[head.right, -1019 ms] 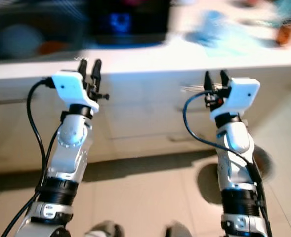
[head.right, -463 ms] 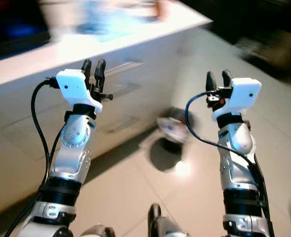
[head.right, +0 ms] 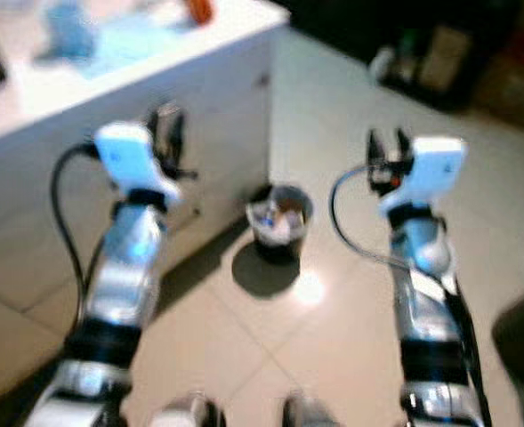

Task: Kitchen organization

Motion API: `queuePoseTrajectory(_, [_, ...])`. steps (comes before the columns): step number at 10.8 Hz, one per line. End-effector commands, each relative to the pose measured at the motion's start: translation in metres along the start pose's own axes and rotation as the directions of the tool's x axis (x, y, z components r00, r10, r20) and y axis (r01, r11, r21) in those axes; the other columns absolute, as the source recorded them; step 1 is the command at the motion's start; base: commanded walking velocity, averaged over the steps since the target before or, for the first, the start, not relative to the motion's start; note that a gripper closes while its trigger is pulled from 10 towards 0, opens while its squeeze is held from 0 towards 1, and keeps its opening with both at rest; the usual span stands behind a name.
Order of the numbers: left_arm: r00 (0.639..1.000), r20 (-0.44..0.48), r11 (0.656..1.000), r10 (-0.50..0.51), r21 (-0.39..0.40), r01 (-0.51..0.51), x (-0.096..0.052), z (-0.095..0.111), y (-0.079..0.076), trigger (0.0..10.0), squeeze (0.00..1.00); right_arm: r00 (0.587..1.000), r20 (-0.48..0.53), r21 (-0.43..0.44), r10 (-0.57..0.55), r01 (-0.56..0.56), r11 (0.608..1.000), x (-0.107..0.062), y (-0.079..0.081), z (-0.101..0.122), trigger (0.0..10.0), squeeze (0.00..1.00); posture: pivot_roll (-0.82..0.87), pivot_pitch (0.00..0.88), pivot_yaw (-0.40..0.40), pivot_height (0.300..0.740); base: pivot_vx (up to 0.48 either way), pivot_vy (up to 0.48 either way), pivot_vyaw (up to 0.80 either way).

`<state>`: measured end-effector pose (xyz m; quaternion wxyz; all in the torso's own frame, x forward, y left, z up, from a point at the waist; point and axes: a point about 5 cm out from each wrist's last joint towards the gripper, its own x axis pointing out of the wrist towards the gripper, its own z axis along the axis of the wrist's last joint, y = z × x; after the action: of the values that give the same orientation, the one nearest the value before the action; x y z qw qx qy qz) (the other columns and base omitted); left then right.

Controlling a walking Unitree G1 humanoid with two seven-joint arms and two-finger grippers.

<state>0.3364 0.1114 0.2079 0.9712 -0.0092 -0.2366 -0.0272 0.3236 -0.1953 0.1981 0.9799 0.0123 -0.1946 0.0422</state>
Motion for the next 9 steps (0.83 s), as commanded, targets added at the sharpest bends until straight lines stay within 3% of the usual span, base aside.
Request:
queuePoseTrajectory(1, [1.000, -0.004, 1.000, -0.026, -0.010, 0.026, 0.0004, 0.0000, -0.0073, 10.0, 0.00, 1.000, -0.001, -0.004, -0.010, 0.010, 1.000, -0.0013, -0.0032, 0.0006, 10.0, 0.00, -0.04, 0.159, 0.021, 0.740, 0.000, 0.000, -0.80])
queuePoseTrajectory(3, [1.000, -0.004, 1.000, -0.030, -0.009, 0.030, 0.0005, 0.0000, -0.0075, 10.0, 0.00, 1.000, 0.005, -0.002, -0.007, 0.007, 1.000, 0.0001, -0.0024, 0.0016, 10.0, 0.00, -0.03, 0.154, 0.021, 0.740, 0.000, 0.000, -0.80])
queuePoseTrajectory(9, [0.999, -0.016, 0.999, -0.044, -0.004, 0.044, -0.0011, -0.0032, -0.0069, 10.0, 0.00, 1.000, 0.020, 0.005, -0.007, 0.007, 1.000, 0.0000, 0.0012, 0.0007, 10.0, 0.00, -0.04, 0.125, 0.035, 0.740, 0.000, 0.000, 0.00])
